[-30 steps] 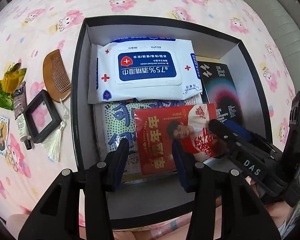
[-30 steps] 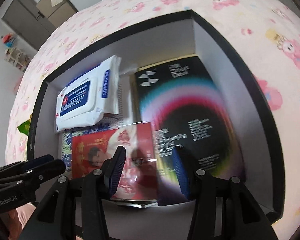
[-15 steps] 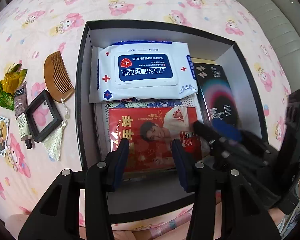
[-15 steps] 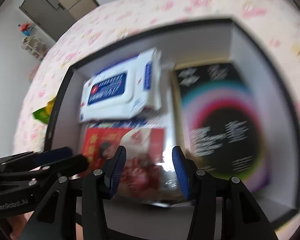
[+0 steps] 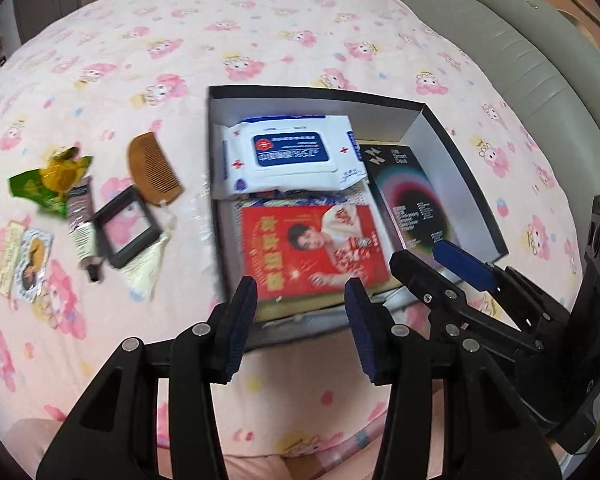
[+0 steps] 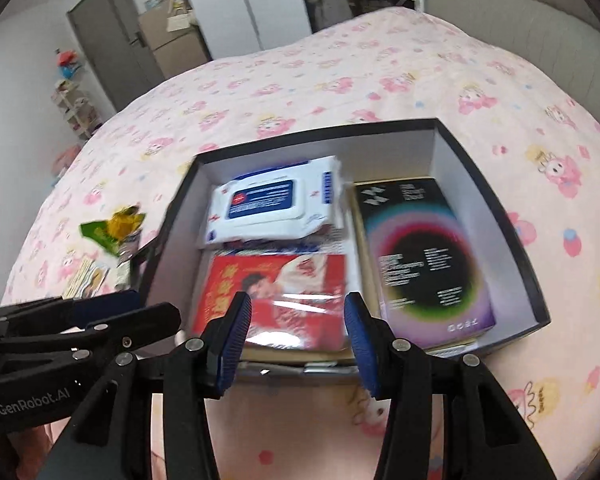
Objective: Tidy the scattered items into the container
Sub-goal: 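Open the left gripper and withdraw it from the box, then move the left gripper toward the babi sticker card and sticker sheet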
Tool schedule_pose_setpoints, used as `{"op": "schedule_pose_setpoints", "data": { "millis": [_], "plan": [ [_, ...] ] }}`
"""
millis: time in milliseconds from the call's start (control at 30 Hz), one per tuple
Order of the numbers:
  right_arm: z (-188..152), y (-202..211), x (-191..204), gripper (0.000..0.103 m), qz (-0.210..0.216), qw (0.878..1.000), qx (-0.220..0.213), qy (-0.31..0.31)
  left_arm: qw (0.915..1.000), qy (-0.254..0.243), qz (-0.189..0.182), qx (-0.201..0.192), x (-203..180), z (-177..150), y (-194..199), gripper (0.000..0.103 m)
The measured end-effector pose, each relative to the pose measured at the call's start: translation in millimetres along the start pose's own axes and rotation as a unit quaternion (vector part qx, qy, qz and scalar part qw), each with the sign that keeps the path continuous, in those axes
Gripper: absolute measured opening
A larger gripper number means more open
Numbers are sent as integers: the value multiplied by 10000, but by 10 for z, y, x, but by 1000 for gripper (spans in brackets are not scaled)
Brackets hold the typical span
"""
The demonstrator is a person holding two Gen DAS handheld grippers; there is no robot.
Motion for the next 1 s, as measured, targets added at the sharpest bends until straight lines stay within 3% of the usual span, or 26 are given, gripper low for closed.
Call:
{"op": "schedule_pose_setpoints", "data": {
  "millis": [600, 800, 1000],
  "plan": [
    [-584, 54, 972, 44, 116, 9960, -67, 889, 9995, 209, -204, -146, 636, -815, 334, 44],
    [-594, -95, 1384, 44, 355, 9921, 169, 1195, 9976, 586, -202, -293, 1029, -976, 440, 44],
    [-443, -256, 1929, 44, 502, 9854, 277, 1601, 9900, 1235, -368, -582, 1613, -1040, 590, 45]
  ]
}}
Point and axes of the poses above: each gripper's, at about its wrist camera, not at the fingertips, and y roughly against the way its jaws point, x to its left, z to its top, the point moved 2 cm from there along -y, roughly the way its jaws point, and after that the axes turned 13 degrees about x, right-handed, at the moved point
